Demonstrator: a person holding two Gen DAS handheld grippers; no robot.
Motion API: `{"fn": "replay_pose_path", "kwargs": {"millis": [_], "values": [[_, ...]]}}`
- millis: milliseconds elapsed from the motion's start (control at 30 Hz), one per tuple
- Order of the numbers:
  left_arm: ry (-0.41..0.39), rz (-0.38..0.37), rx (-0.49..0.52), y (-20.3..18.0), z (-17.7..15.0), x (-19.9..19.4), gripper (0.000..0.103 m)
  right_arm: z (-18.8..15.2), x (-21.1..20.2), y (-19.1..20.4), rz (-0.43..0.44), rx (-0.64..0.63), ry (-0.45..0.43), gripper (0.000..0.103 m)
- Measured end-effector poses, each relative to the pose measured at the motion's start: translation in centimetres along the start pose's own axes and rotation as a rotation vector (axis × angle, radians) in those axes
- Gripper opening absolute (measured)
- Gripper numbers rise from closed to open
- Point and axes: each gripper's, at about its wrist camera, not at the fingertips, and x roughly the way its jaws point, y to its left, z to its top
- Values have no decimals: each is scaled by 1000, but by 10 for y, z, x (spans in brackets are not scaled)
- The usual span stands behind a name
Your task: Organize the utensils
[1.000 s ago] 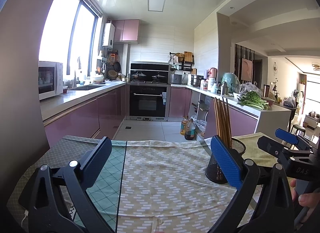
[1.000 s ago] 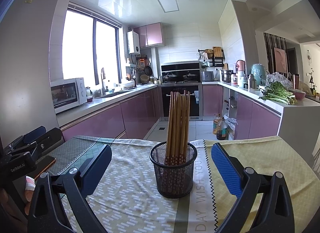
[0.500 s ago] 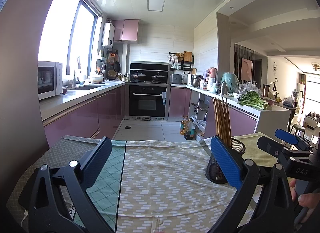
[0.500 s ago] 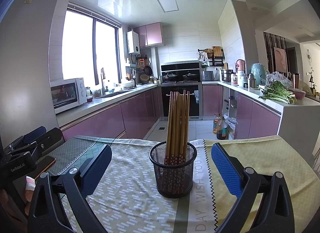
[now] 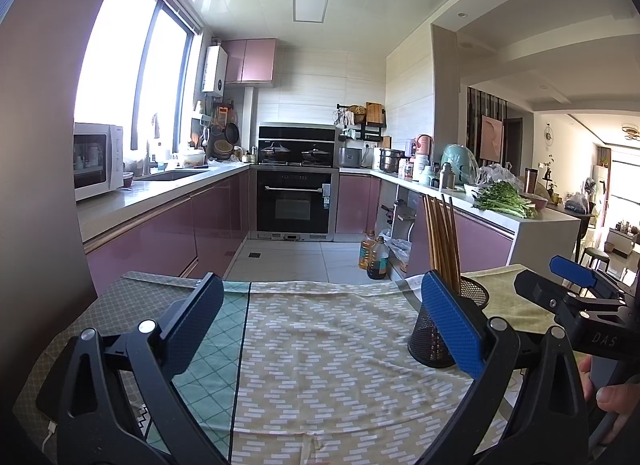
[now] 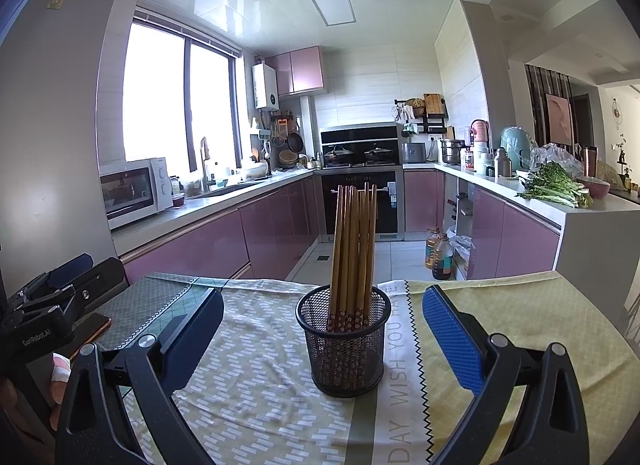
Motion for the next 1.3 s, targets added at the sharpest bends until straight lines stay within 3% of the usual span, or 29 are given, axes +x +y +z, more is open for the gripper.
{"fn": "replay_pose_path", "kwargs": {"millis": [1300], "values": [[3, -4, 5, -5, 0, 4, 97, 1, -1, 1, -2, 5, -2, 96]]}}
